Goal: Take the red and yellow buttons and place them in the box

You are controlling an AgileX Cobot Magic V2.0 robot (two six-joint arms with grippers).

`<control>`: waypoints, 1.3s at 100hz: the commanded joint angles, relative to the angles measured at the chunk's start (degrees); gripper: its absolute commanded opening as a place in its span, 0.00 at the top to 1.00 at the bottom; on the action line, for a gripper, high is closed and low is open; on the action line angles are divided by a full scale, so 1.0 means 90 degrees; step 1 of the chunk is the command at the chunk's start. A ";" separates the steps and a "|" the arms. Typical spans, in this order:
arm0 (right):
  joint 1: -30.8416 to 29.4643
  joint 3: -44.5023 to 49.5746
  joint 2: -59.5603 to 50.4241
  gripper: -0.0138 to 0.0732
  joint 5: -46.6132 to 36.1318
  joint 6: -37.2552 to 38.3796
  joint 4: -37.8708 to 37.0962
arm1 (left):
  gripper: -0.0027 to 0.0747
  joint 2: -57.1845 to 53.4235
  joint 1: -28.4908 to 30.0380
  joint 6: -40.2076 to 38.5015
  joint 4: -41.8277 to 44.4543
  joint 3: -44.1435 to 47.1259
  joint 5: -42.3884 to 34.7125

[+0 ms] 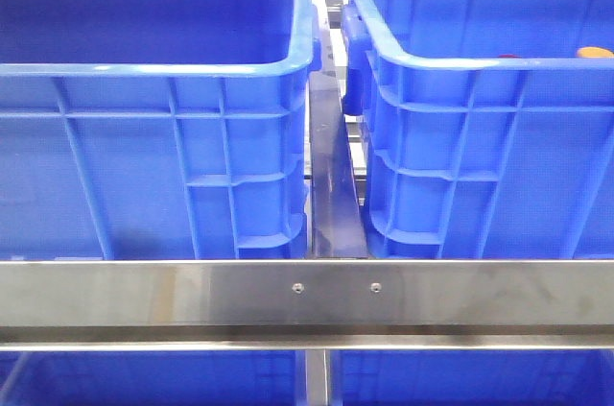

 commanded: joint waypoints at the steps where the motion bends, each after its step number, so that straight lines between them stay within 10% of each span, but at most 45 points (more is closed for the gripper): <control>1: 0.0018 -0.0155 0.0034 0.92 0.0183 -0.0021 0.0634 | 0.99 -0.0208 0.0008 -0.0057 -0.0025 0.0311 -0.0515; 28: -0.0013 -0.0155 0.0034 0.92 0.0358 0.0619 -0.0450 | 0.99 -0.0208 0.0008 -0.0057 -0.0025 0.0311 -0.0515; 71: 0.0052 -0.0186 -0.0356 0.92 0.0363 0.8381 -0.8082 | 0.99 -0.0208 0.0008 -0.0057 -0.0025 0.0311 -0.0515; 87: 0.0320 -0.0164 -0.0740 0.92 0.0134 1.0107 -0.9867 | 0.99 -0.0208 0.0008 -0.0057 -0.0025 0.0311 -0.0515; 130: 0.0645 0.1250 -0.1854 0.92 -0.1161 1.1934 -1.1191 | 0.99 -0.0208 0.0008 -0.0057 -0.0025 0.0311 -0.0515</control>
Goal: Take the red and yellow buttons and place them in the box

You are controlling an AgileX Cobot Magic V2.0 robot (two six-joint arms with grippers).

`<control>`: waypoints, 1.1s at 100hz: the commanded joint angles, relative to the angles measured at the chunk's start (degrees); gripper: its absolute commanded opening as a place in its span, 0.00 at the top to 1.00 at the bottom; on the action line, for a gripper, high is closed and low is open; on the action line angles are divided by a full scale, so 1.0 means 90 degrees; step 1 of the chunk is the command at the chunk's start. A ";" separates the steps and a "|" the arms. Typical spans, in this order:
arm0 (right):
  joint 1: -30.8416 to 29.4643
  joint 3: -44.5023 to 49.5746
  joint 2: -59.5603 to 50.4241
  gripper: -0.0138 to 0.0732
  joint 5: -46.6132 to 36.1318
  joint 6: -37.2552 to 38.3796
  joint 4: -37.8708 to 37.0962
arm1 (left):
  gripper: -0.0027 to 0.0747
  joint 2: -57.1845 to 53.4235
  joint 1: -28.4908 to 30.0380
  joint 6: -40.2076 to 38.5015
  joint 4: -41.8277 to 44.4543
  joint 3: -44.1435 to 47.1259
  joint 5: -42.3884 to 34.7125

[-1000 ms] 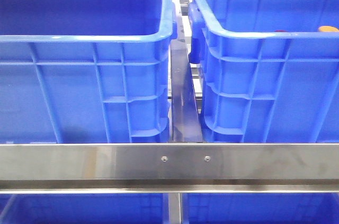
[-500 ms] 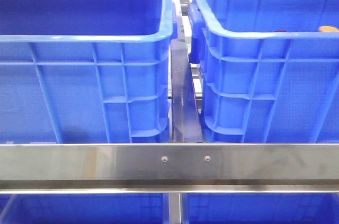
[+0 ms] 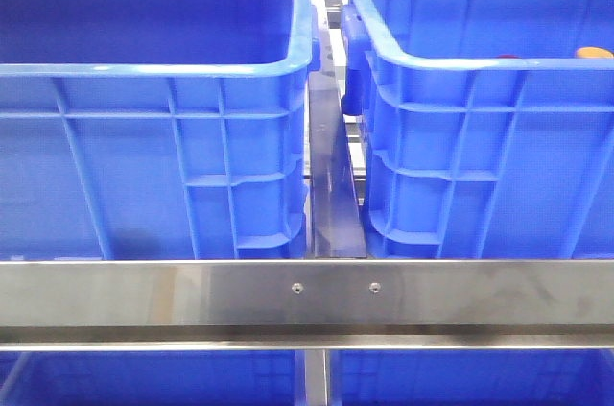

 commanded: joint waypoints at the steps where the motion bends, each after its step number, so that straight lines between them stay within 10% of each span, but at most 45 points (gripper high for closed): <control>1: 0.0011 0.0108 -0.0169 0.92 -0.0706 0.0084 -0.0106 | 0.99 -0.0208 0.0008 -0.0057 -0.0025 0.0311 -0.0515; 110: 0.0011 0.1503 -0.1206 0.92 -0.1549 0.0359 -0.0119 | 0.99 -0.0208 0.0008 -0.0057 -0.0025 0.0311 -0.0515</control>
